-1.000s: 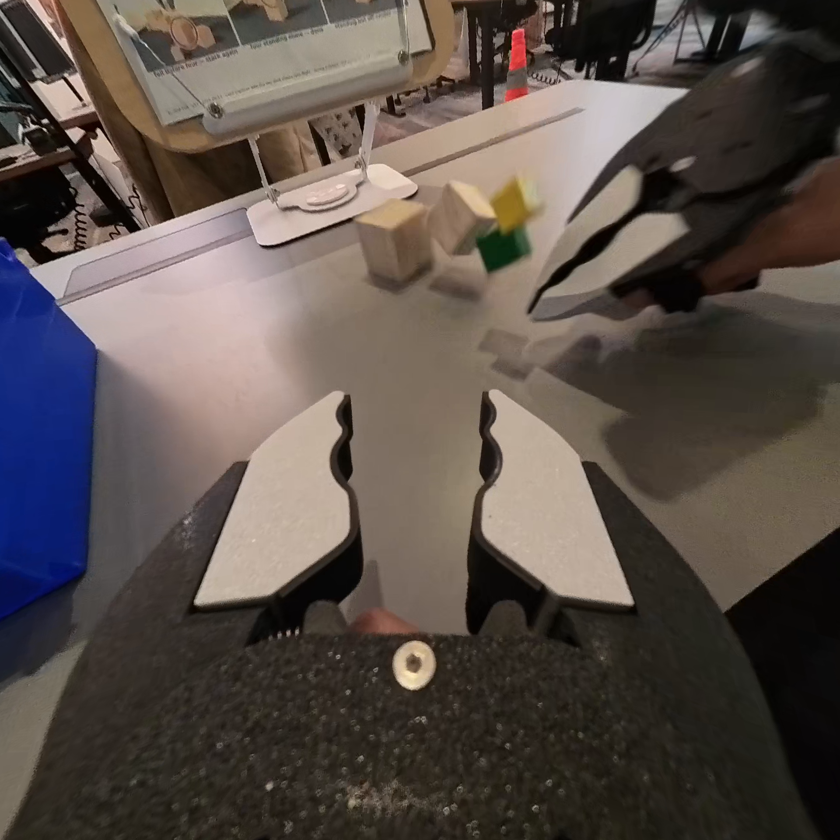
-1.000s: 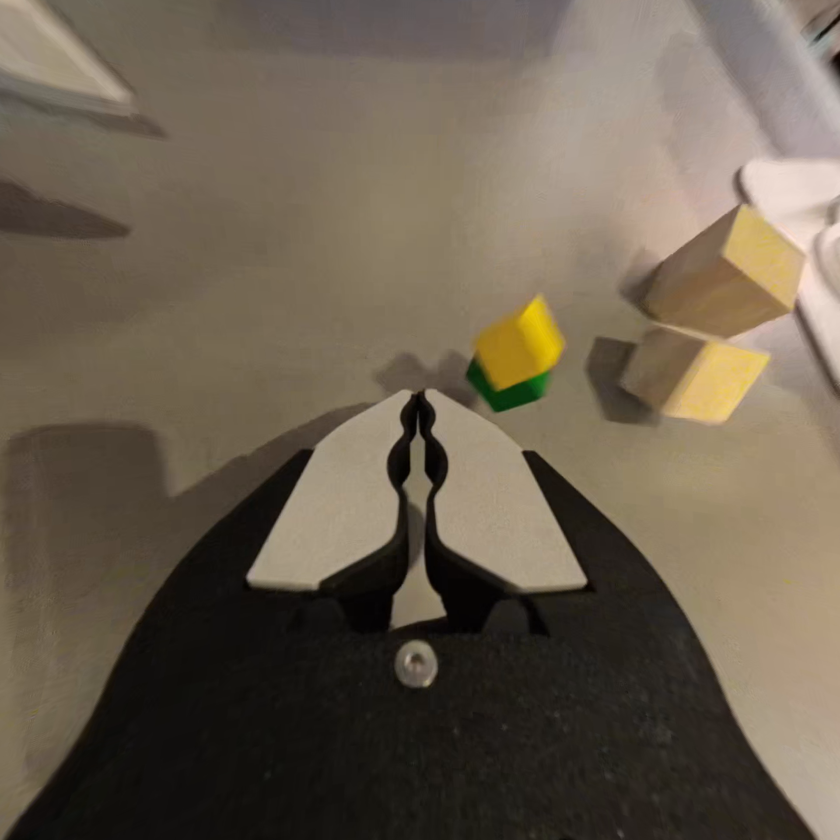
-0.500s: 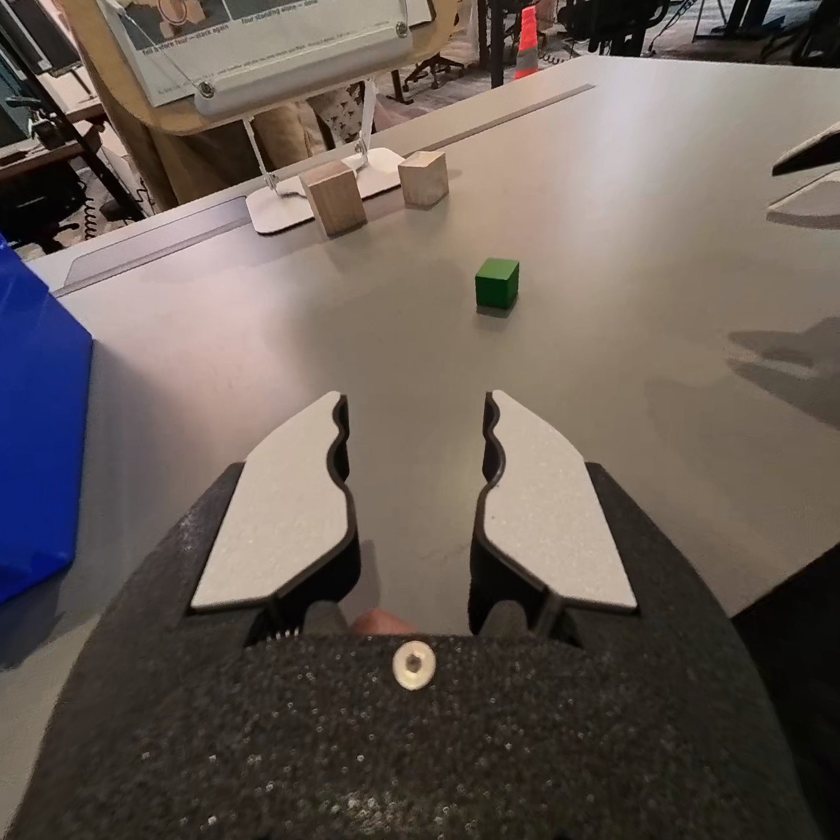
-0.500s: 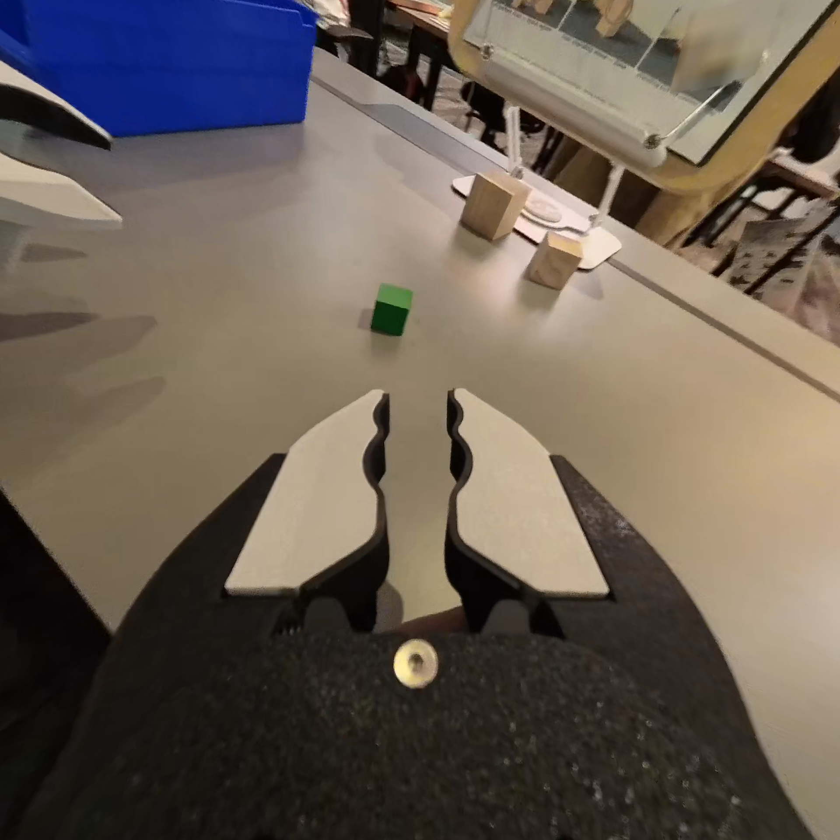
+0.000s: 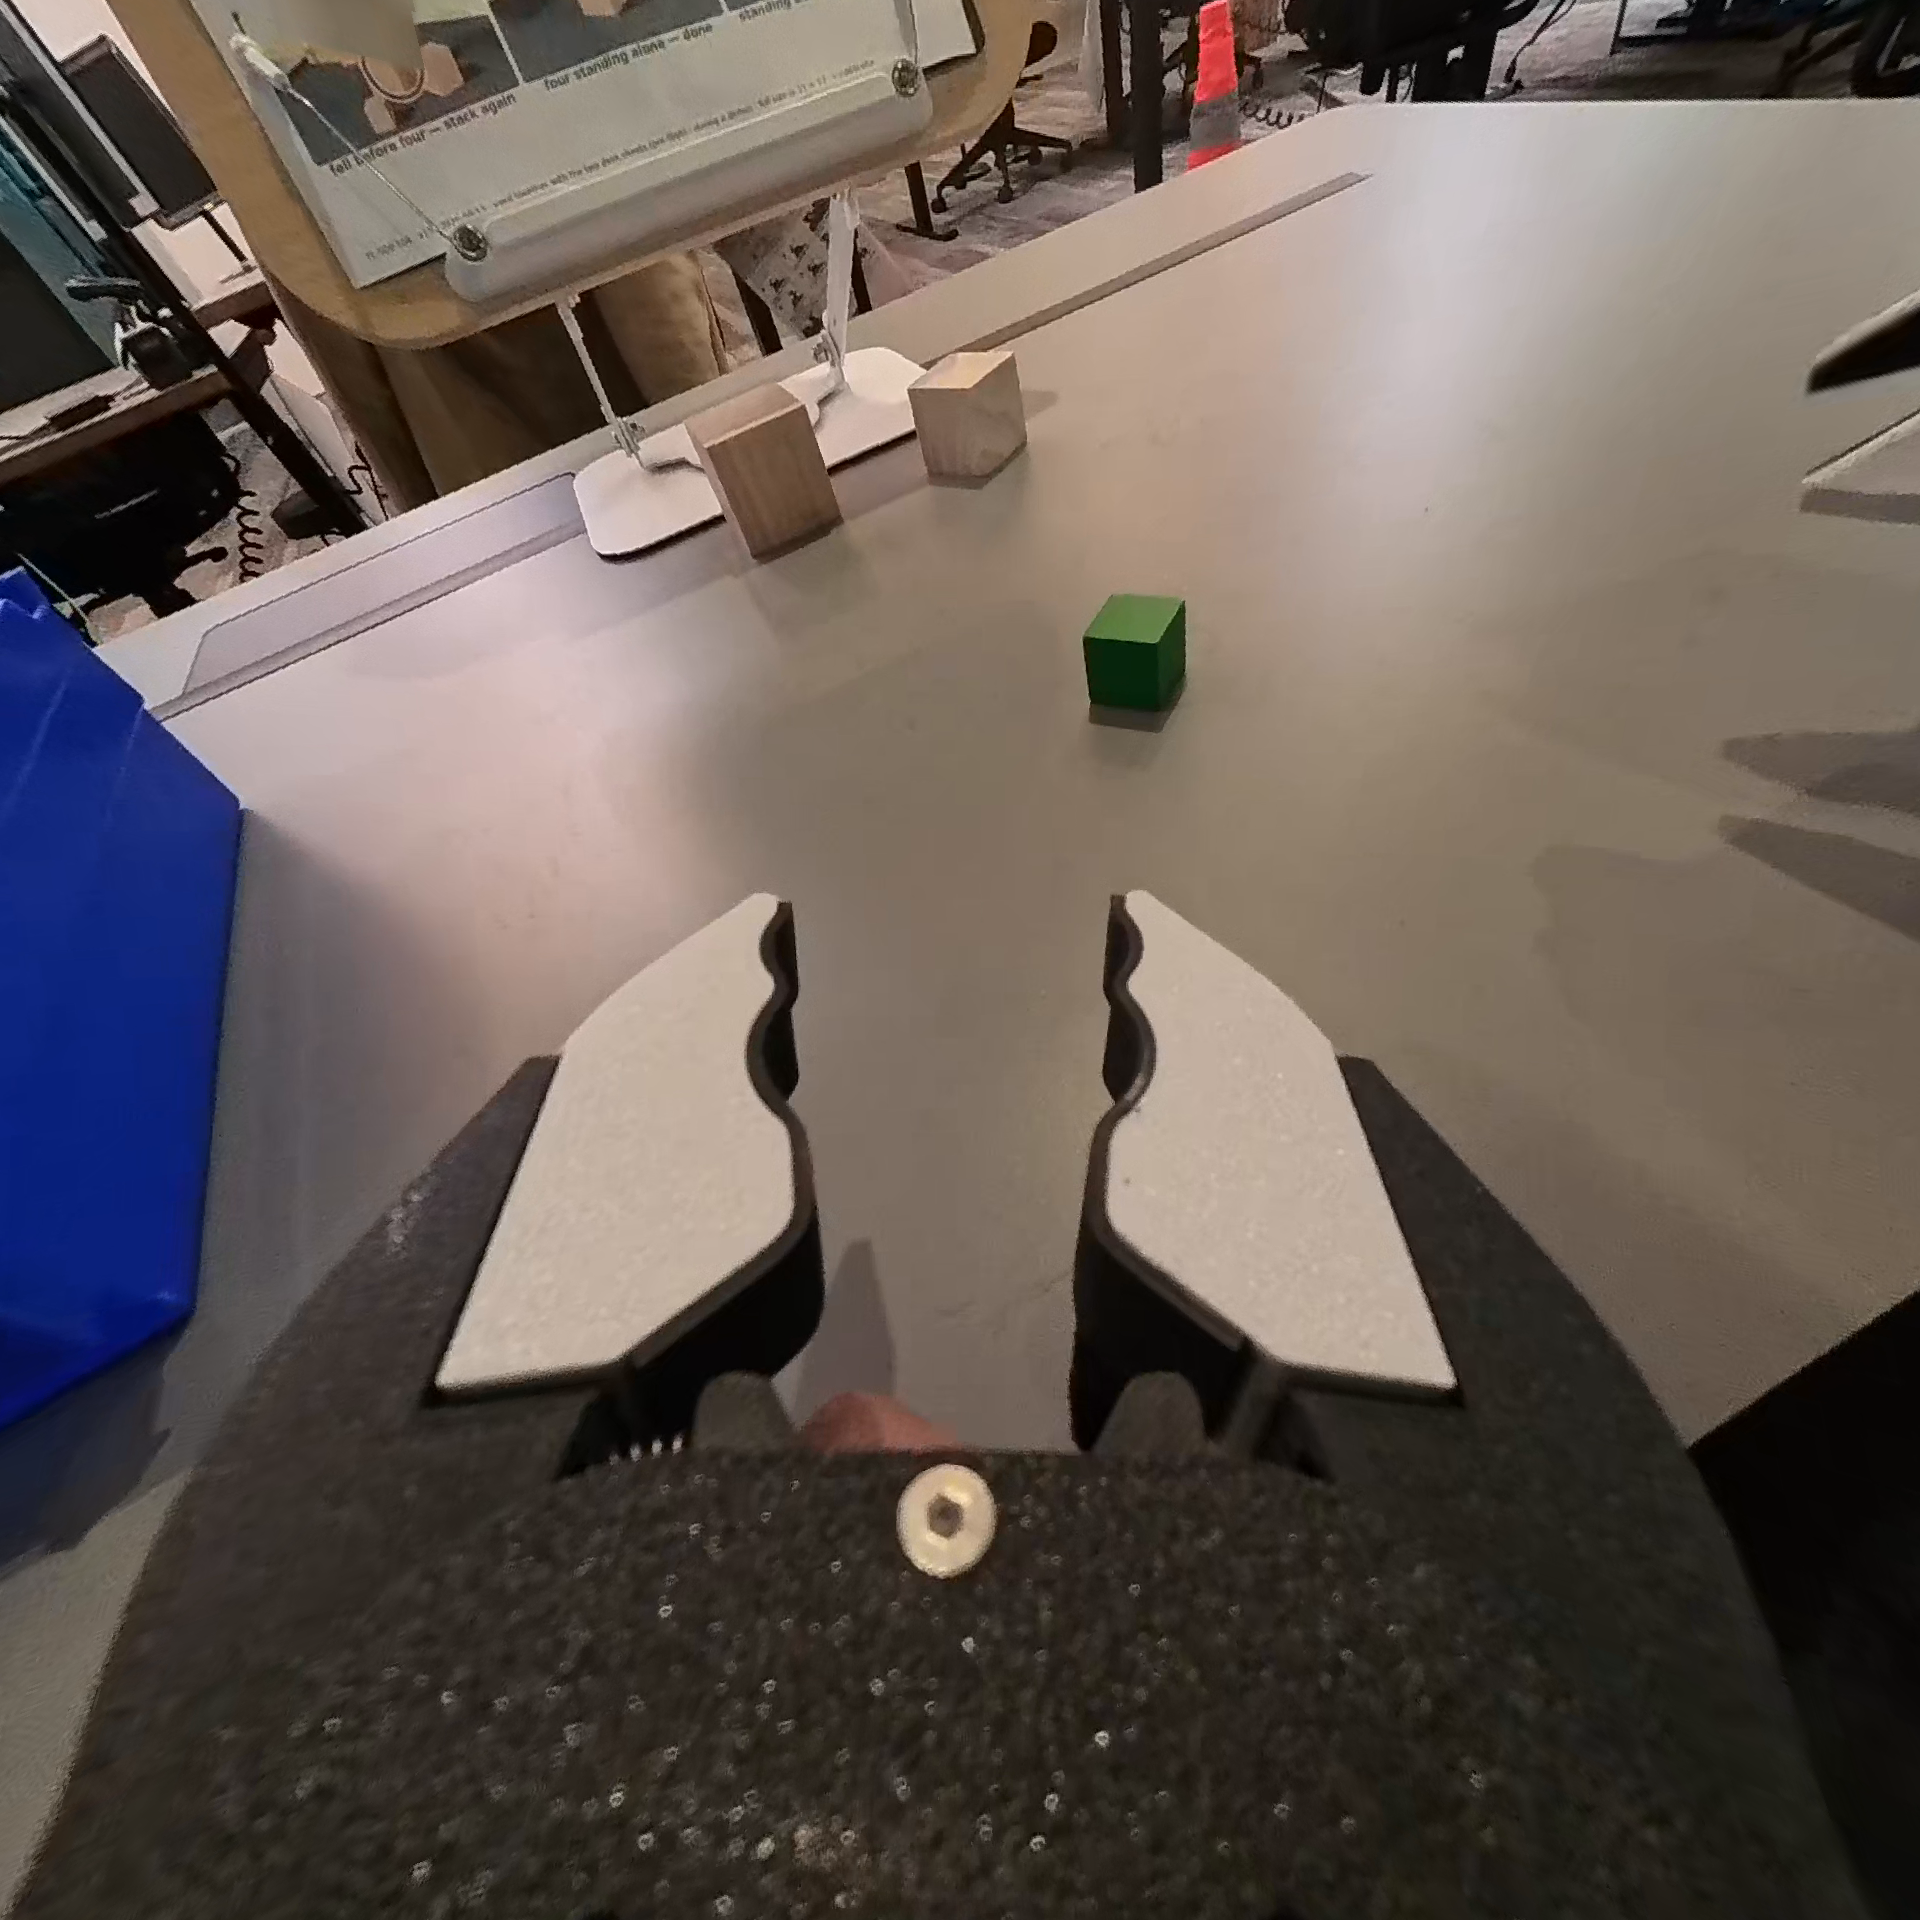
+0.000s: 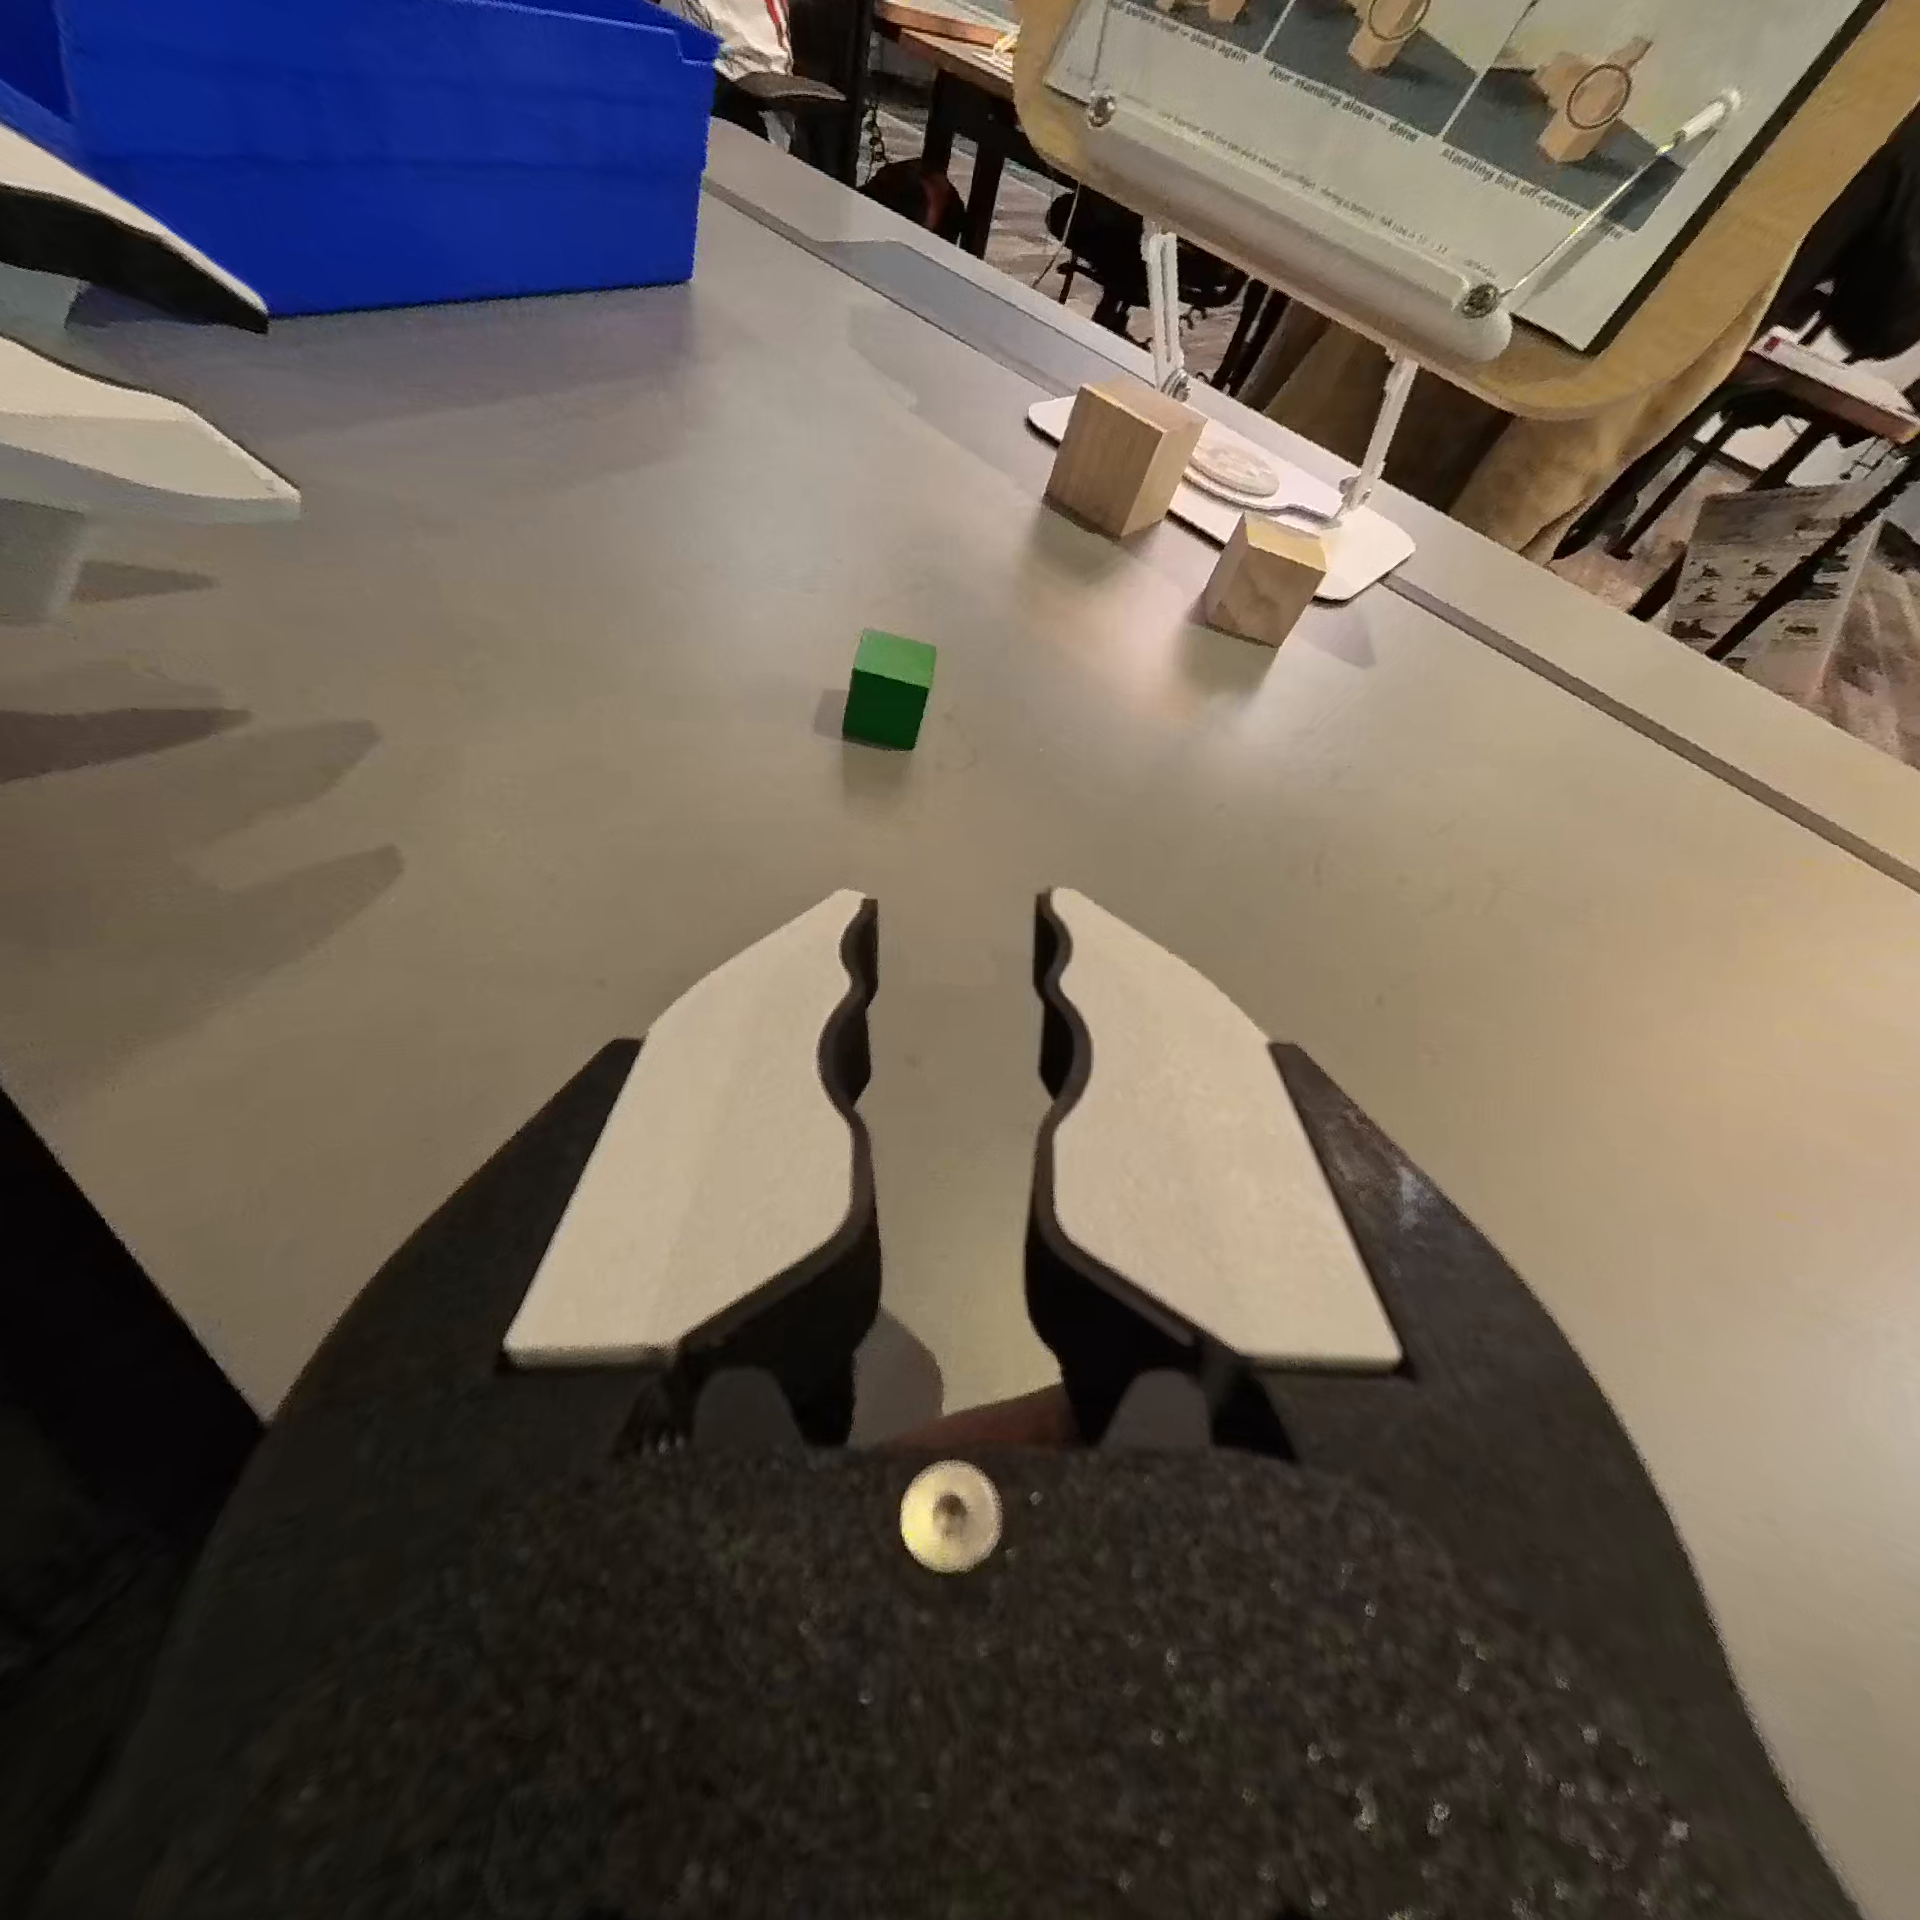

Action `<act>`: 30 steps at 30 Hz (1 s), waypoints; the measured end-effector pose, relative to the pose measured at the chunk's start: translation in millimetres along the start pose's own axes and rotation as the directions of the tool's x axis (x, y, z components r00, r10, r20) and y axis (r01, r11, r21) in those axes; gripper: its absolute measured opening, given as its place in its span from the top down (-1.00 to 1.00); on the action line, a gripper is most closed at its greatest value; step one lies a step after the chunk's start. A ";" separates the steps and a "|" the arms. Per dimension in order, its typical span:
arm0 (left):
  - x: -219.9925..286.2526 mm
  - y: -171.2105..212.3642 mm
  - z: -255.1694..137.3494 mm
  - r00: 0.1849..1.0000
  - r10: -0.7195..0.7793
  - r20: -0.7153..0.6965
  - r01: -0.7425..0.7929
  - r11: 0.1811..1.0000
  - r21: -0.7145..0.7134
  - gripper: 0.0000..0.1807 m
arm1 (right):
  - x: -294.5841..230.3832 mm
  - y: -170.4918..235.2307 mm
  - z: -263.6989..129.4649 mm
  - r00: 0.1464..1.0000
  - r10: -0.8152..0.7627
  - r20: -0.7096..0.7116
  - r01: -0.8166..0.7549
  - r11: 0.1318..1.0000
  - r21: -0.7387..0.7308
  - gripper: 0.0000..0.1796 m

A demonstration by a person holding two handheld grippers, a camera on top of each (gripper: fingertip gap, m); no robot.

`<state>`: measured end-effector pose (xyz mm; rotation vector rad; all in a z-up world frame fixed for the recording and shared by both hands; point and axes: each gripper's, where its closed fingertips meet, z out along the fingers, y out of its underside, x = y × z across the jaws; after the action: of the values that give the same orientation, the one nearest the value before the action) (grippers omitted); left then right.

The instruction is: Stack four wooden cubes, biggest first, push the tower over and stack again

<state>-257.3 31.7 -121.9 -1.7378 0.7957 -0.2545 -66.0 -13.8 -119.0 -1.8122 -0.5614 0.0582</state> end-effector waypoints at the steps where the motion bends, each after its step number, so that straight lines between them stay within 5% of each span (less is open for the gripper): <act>1: -0.2 0.1 0.0 1.000 -0.004 -0.001 0.004 1.000 -0.001 0.38 | -0.1 0.2 0.0 1.000 0.003 0.006 -0.003 1.000 -0.001 0.68; 19: -14.0 -13.2 12.6 0.999 0.025 0.023 -0.025 1.000 0.000 0.38 | -2.3 3.2 1.8 1.000 0.003 0.026 -0.002 0.999 -0.033 0.69; 24: -51.8 -56.9 102.4 0.995 -0.098 0.037 0.102 0.987 -0.125 0.17 | 4.8 -4.3 -0.9 1.000 -0.007 0.012 0.007 1.000 -0.012 0.70; 30: -90.4 -85.1 253.1 0.950 -0.171 0.260 0.230 0.949 -0.217 0.14 | 10.7 -2.6 -1.7 1.000 0.003 0.014 -0.003 1.000 -0.016 0.70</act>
<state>-154.0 293.5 -105.9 -2.0421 0.4883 -0.0825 -56.9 -10.5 -113.5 -1.8295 -0.5702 0.0689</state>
